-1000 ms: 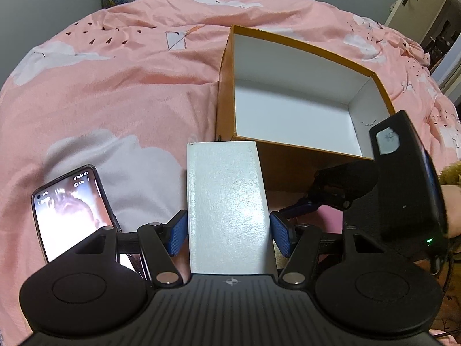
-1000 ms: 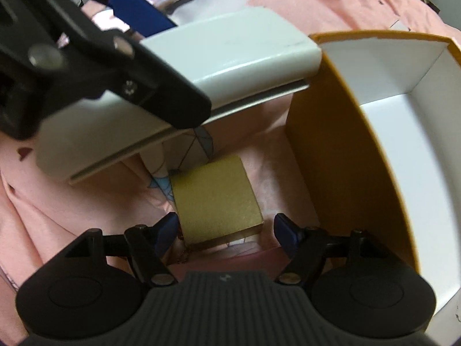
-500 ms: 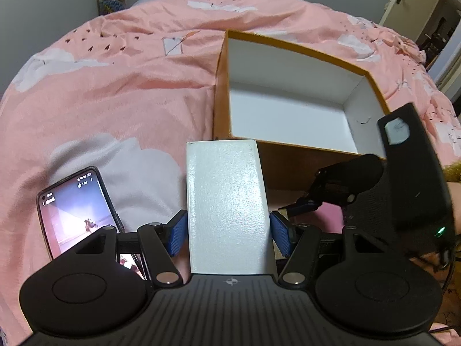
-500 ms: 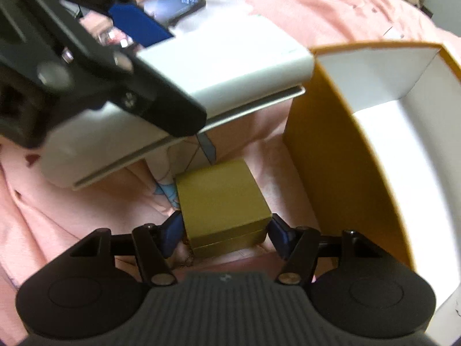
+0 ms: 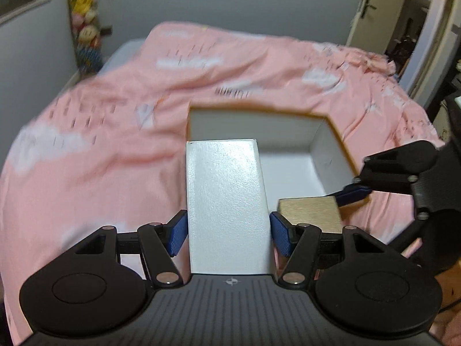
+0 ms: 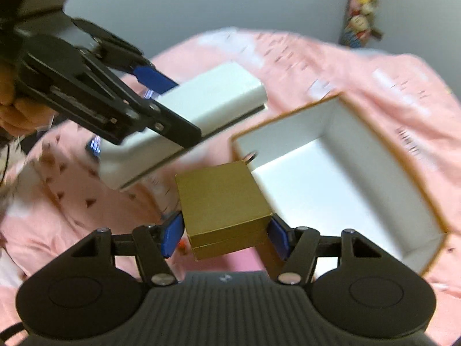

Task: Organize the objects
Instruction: 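Lower the white box into the orange box and open the left tool, then place the gold box in the orange box corner and open the right tool, then move both tools back toward the pile of items, then grasp the dark grey box with the left tool, then grasp the PHOTO CARD pack with the right tool while the left tool holds the grey box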

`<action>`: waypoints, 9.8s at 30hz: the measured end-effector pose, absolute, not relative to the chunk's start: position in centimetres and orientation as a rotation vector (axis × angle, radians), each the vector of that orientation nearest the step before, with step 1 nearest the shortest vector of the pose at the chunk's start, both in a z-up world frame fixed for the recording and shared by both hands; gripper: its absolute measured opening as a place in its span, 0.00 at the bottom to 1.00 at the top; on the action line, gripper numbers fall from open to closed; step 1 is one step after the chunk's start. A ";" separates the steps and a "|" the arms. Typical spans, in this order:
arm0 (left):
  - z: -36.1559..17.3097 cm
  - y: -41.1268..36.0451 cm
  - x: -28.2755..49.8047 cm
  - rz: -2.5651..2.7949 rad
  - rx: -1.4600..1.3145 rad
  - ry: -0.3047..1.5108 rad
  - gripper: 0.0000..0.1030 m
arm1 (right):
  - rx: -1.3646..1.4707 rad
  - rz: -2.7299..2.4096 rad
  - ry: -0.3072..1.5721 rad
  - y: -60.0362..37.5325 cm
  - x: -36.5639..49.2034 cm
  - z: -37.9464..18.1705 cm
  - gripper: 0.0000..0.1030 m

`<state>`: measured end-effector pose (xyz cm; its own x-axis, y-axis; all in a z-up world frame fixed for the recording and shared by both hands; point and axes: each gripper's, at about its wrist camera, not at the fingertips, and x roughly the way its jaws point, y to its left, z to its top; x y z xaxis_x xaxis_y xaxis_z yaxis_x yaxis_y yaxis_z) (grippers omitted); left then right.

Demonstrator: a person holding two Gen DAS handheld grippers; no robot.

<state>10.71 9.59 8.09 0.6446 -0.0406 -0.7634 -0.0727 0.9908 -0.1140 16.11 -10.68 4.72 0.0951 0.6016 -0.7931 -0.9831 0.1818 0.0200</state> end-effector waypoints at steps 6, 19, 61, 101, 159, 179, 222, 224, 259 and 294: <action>7.2 7.6 18.0 0.051 -0.162 0.786 0.68 | -0.557 1.076 0.695 -9.2 20.2 7.4 0.63; -4.8 4.4 26.6 0.149 0.042 1.034 0.67 | -0.435 0.845 0.881 -9.4 30.2 0.8 0.63; 1.1 14.0 24.4 0.187 -0.163 0.823 0.75 | -0.151 0.821 1.063 -5.3 34.1 -1.6 0.63; -3.9 16.6 25.1 0.217 -0.333 0.940 0.25 | 0.237 0.897 1.219 3.2 40.2 -8.6 0.28; 2.8 9.3 10.6 -0.014 -0.280 0.779 0.46 | -0.189 0.868 0.829 -9.9 20.2 0.9 0.54; -1.1 4.0 2.4 -0.235 -0.314 1.067 0.63 | -0.149 0.767 1.070 -18.3 10.7 -4.6 0.53; -2.5 0.8 7.3 -0.290 -0.282 0.989 0.44 | -0.069 0.771 1.119 -20.2 10.6 -4.7 0.42; -2.5 0.8 7.4 -0.293 -0.227 0.986 0.58 | -0.041 0.764 1.139 -20.4 11.0 -5.2 0.40; -1.6 2.6 6.5 -0.326 -0.254 1.003 0.41 | -0.505 1.035 1.170 -16.7 10.4 -7.0 0.26; -1.1 5.0 3.2 -0.240 -0.412 0.892 0.41 | -0.744 1.031 1.033 -16.2 10.5 -4.2 0.23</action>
